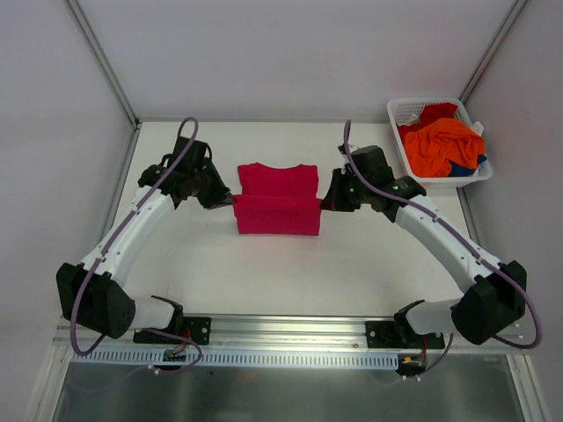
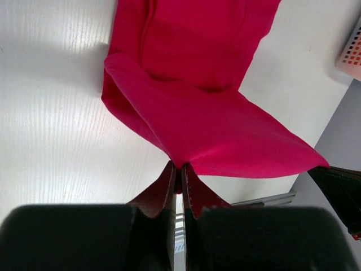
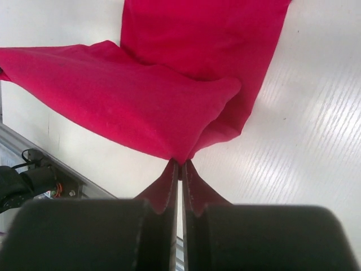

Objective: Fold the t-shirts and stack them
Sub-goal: Grab one side of the 2/3 rectangular tshirt with both arms, then fold the long partially folded tshirt into a neat square

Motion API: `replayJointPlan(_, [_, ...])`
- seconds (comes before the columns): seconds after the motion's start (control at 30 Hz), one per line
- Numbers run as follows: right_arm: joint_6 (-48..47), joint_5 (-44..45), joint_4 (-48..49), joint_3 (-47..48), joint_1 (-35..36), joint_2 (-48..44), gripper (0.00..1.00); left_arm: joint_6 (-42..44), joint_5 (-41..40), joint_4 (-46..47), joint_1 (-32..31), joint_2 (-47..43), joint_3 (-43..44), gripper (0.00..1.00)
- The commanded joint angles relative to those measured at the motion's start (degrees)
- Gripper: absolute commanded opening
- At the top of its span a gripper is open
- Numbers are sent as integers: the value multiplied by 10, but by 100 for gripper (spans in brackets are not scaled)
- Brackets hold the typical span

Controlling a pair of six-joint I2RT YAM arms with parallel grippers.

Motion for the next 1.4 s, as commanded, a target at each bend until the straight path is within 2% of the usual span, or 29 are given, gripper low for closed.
replayJointPlan(0.0, [-45,-24,-25,49,-20,47,0,20,-6,-11,12,44,41,0])
replayJointPlan(0.27, [-53,-61,-25,147,-58,187,1,24,26,-5,51,158,131,0])
replayJointPlan(0.57, [-58,-102,-40,280,-96,344,0,36,81,-4,76,331,255,0])
replayJointPlan(0.87, [-45,-103,-41,345,-123,407,1,46,107,-4,87,451,360,0])
replayJointPlan(1.37, [-63,-118,-82,499,-141,548,0,51,126,-3,111,571,474,0])
